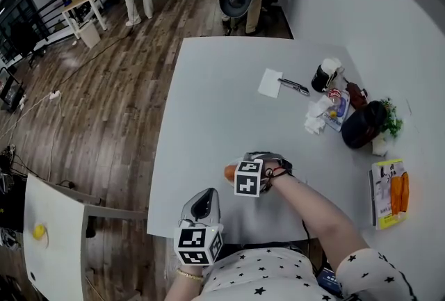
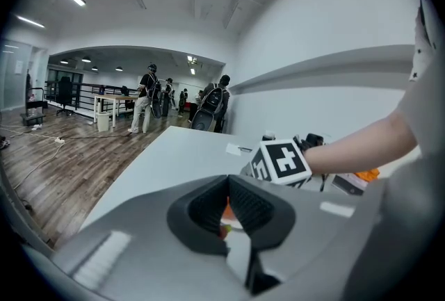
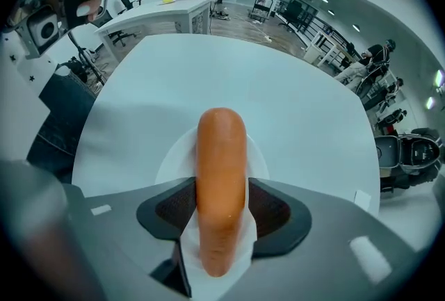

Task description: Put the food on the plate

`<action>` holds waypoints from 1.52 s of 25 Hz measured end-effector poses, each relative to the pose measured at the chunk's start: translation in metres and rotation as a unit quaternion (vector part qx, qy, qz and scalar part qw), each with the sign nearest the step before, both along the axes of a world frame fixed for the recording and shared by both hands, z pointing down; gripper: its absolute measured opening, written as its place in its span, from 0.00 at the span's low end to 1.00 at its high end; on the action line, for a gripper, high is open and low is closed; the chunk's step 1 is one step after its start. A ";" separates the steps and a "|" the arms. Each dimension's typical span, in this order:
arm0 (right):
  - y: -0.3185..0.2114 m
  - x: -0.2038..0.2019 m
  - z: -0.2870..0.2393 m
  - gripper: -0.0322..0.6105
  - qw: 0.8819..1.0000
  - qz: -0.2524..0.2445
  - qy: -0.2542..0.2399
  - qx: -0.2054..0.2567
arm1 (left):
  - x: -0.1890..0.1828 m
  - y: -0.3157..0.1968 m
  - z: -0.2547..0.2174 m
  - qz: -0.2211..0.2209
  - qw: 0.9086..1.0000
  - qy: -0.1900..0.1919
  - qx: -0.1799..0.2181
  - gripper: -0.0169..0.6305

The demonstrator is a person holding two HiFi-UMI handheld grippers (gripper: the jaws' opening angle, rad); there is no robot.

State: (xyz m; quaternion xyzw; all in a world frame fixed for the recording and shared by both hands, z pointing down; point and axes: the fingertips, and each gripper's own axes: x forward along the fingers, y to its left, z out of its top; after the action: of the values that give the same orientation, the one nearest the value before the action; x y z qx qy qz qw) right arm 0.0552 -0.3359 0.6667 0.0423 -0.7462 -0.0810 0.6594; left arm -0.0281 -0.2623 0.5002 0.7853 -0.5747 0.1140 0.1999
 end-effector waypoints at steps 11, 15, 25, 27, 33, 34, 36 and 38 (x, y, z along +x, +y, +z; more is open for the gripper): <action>0.008 -0.012 -0.088 0.47 0.946 0.165 -0.276 0.028 | 0.008 -0.007 -0.007 0.015 1.000 0.005 0.013 0.04; 0.016 -0.006 -0.147 0.35 0.842 0.297 -0.449 0.019 | 0.013 -0.009 -0.012 0.019 1.000 0.005 0.019 0.04; 0.053 0.034 -0.177 0.05 0.724 0.421 -0.541 0.079 | 0.038 -0.012 -0.017 0.047 0.998 0.003 0.029 0.04; 0.057 0.038 -0.175 0.05 0.723 0.427 -0.536 0.087 | 0.043 -0.013 -0.017 0.051 0.998 0.003 0.031 0.04; 0.062 0.042 -0.177 0.05 0.716 0.437 -0.537 0.086 | 0.049 -0.011 -0.019 0.058 0.998 0.004 0.032 0.04; 0.063 0.042 -0.179 0.05 0.717 0.437 -0.537 0.088 | 0.050 -0.010 -0.019 0.059 0.998 0.004 0.032 0.04; 0.066 0.041 -0.180 0.05 0.719 0.433 -0.536 0.089 | 0.050 -0.009 -0.021 0.060 0.998 0.004 0.033 0.04; 0.068 0.039 -0.180 0.05 0.721 0.430 -0.537 0.087 | 0.050 -0.009 -0.022 0.060 0.998 0.004 0.034 0.04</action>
State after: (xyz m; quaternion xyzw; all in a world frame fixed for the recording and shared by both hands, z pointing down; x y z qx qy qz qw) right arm 0.0944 -0.2683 0.4865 0.4522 -0.8666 0.1824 0.1060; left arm 0.0215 -0.2711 0.4784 0.8250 -0.5296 0.1027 0.1681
